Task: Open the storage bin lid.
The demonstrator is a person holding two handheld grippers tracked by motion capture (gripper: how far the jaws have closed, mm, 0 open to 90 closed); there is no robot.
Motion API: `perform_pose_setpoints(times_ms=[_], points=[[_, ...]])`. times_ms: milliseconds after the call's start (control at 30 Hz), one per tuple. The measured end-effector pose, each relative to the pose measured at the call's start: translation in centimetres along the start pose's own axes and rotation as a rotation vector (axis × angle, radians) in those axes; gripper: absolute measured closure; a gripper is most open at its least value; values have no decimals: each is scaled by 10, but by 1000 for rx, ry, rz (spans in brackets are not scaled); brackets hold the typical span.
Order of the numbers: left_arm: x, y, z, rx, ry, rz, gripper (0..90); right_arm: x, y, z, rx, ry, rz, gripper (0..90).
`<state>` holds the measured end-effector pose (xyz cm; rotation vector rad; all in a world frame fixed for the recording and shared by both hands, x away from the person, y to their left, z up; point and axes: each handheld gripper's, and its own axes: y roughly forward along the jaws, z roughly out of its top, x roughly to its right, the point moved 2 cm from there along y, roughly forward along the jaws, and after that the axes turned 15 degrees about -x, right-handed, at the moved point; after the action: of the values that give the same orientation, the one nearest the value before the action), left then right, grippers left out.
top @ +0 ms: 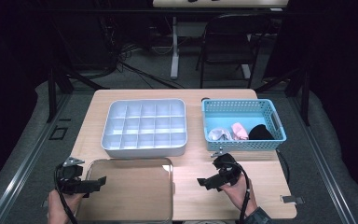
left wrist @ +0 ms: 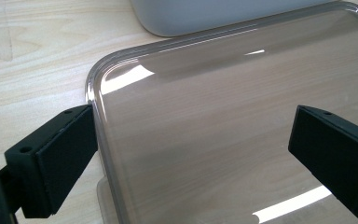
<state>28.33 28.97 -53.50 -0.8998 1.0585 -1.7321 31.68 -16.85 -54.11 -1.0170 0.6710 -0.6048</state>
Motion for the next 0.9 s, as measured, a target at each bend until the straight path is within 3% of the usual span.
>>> perform_pose_setpoints(times_ms=[167,400,900], points=[[0,0,0,10,7,-1,5,10,-14,-2,34,27,-33,0],[5,1,5,17,44,26,5,39,-50,-8,101,89,-77,0],[11,6,9,15,97,22,5,104,-101,6,83,176,-154,16]])
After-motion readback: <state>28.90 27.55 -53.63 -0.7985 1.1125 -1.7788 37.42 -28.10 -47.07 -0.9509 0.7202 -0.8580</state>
